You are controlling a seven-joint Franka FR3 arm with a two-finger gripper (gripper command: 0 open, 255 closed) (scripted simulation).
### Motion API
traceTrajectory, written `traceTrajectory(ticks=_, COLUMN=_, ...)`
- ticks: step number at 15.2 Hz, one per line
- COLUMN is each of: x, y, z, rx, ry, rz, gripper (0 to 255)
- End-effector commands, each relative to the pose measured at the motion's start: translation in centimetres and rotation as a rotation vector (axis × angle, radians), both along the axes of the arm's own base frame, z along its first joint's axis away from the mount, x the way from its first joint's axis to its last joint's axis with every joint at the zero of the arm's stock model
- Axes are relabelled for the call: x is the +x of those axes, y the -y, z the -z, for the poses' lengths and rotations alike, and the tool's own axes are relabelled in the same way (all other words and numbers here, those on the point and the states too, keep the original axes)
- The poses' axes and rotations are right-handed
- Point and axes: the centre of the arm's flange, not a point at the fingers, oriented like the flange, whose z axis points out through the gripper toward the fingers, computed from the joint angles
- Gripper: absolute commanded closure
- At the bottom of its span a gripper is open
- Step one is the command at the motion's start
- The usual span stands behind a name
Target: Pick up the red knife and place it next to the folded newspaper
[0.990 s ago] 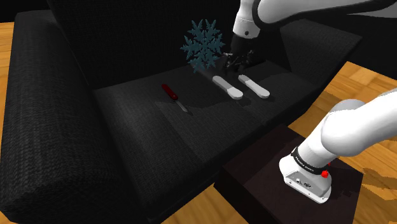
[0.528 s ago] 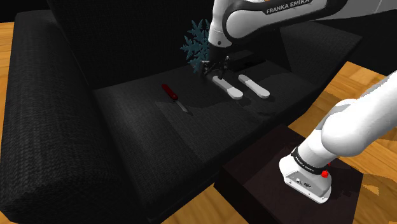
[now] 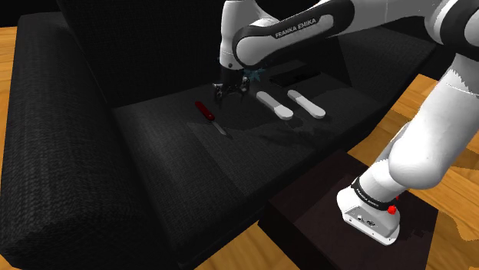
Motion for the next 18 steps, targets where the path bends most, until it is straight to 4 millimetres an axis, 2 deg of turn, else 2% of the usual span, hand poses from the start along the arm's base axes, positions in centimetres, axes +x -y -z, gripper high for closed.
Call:
traceTrajectory(ticks=1, x=1.9, y=-1.4, z=1.4, rx=-0.005, ry=0.003, rz=0.0, gripper=0)
traceTrajectory(ticks=6, x=6.4, y=-4.9, z=4.5, rx=-0.019, ry=0.01, rz=0.0, gripper=0)
traceTrajectory(ticks=13, x=6.5, y=-4.8, z=8.1, rx=-0.019, ry=0.01, rz=0.0, gripper=0)
traceTrajectory(ticks=18, x=6.5, y=-4.8, z=8.4, rx=-0.019, ry=0.01, rz=0.0, gripper=0)
